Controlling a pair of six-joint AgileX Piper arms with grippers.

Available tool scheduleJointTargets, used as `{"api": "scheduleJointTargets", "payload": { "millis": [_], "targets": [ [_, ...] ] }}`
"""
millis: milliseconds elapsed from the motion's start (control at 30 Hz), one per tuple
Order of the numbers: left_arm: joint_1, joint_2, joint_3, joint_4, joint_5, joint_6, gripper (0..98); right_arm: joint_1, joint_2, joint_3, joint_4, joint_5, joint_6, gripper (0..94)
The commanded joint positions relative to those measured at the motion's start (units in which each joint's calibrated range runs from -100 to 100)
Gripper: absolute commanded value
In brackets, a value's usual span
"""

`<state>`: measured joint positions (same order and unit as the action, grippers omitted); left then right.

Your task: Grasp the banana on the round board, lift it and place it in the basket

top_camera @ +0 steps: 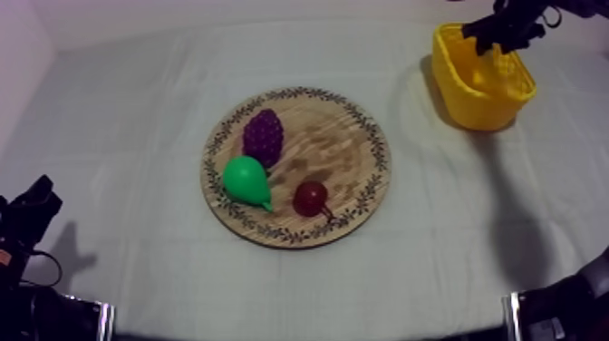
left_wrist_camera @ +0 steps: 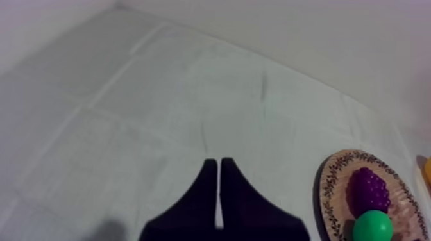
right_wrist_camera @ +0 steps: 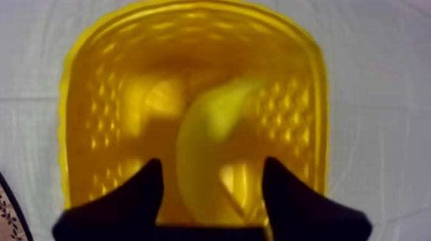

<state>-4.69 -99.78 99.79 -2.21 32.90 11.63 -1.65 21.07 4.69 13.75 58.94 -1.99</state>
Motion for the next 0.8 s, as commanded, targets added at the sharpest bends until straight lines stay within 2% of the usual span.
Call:
{"api": "scheduleJointTargets", "payload": {
  "millis": [0, 100, 200, 333, 433, 533, 600, 700, 767],
  "targets": [
    [0.0, 0.0, 0.0, 0.03, 0.0, 0.0, 0.1, 0.1, -0.8, 0.5, 0.3, -1.4, -0.2, 57.3],
    [0.0, 0.0, 0.0, 0.03, 0.0, 0.0, 0.1, 0.4, -3.5, 4.2, 0.5, -7.2, -0.1, 53.7],
    [0.0, 0.0, 0.0, 0.03, 0.0, 0.0, 0.1, 1.1, -9.1, 13.4, 2.4, -19.6, -2.0, 39.9],
    [0.0, 0.0, 0.0, 0.03, 0.0, 0.0, 0.1, 2.5, -19.5, 28.3, 6.1, -36.0, -6.9, 19.7],
    [0.0, 0.0, 0.0, 0.03, 0.0, 0.0, 0.1, 2.6, -27.7, 36.9, 4.6, -42.7, -6.6, 10.5],
    [0.0, 0.0, 0.0, 0.03, 0.0, 0.0, 0.1, 2.4, -35.9, 44.3, -1.6, -47.2, -2.1, 5.9],
    [0.0, 0.0, 0.0, 0.03, 0.0, 0.0, 0.1, 1.8, -41.3, 49.2, -8.2, -49.7, 3.6, 4.0],
    [0.0, 0.0, 0.0, 0.03, 0.0, 0.0, 0.1, 0.3, -49.6, 57.6, -18.9, -53.6, 14.3, 2.0],
    [0.0, 0.0, 0.0, 0.03, 0.0, 0.0, 0.1, -0.7, -55.2, 63.1, -23.3, -55.0, 19.2, 1.3]
  ]
}}
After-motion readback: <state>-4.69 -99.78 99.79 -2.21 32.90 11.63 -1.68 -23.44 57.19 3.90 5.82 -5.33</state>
